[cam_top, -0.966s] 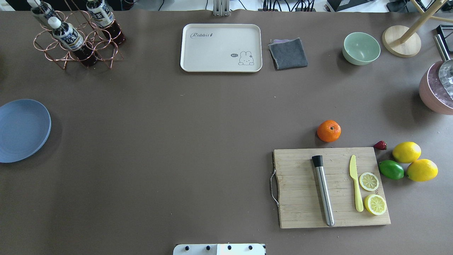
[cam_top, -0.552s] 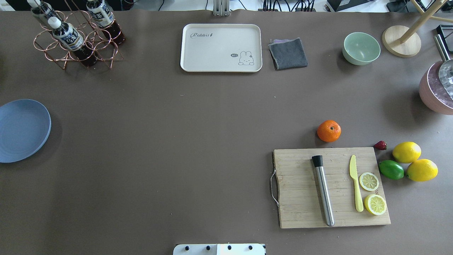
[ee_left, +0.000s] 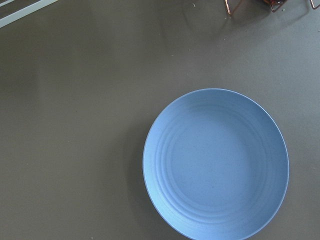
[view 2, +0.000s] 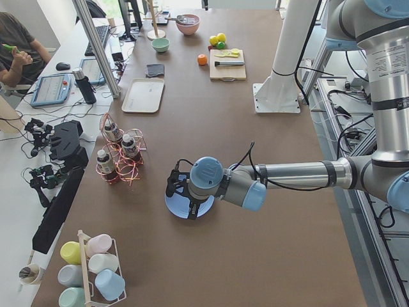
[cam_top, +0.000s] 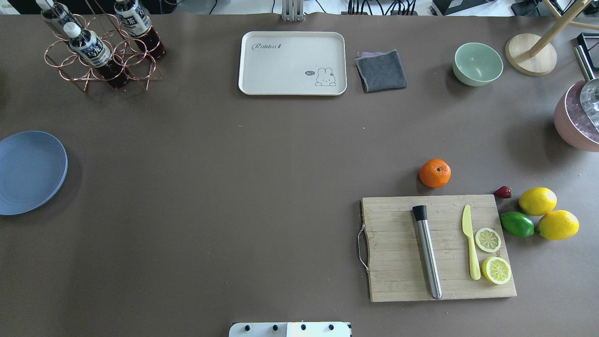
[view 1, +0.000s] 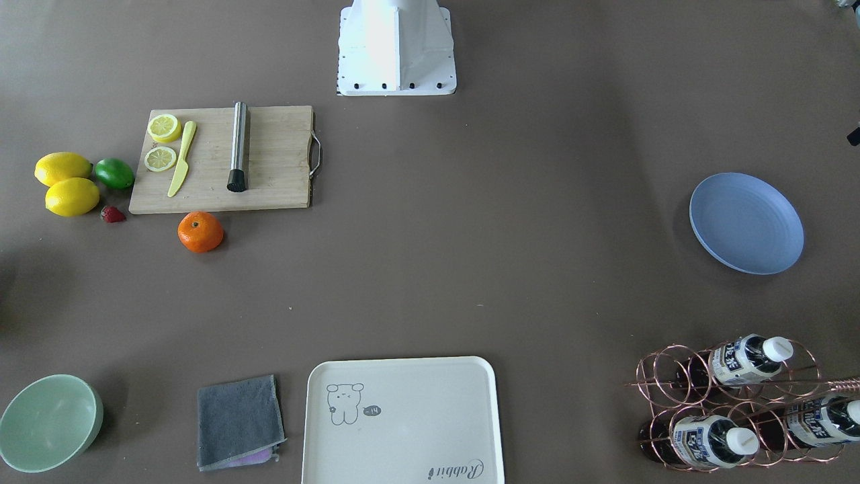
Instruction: Pick orange to plate
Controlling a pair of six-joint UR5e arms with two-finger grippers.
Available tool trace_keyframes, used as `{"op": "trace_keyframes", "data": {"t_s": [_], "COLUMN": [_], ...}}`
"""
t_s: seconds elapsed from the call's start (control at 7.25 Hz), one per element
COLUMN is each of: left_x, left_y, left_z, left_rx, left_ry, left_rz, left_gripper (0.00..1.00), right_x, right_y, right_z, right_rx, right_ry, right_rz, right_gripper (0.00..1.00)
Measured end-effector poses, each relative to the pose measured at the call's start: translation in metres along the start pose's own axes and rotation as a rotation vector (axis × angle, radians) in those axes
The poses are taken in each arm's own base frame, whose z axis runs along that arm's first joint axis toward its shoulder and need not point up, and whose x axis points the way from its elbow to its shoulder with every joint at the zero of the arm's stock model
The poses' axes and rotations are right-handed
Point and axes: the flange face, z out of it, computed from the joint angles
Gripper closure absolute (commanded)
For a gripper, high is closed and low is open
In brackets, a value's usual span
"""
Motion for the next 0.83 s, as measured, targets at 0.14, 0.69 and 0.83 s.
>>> {"op": "trace_keyframes", "data": {"t_s": [0.14, 0.69, 0.83], "left_x": [0.000, 0.009, 0.015], "left_y": [-0.001, -0.010, -0.009], "left_z": [-0.001, 0.014, 0.026], "left_rx": [0.004, -0.033, -0.068], "left_ry": [-0.008, -0.045, -0.046], "left_rz": [-0.004, 0.011, 0.019], "left_gripper": [0.03, 0.03, 0.03], "right_x": [0.000, 0.011, 0.015], "right_y": [0.001, 0.008, 0.008], "right_z": [0.001, 0.014, 0.018], "right_rx": [0.002, 0.040, 0.055], "right_ry": [-0.005, -0.023, -0.021], "right_rz": [-0.003, -0.056, -0.074], "right_gripper": [0.00, 0.00, 0.00]}}
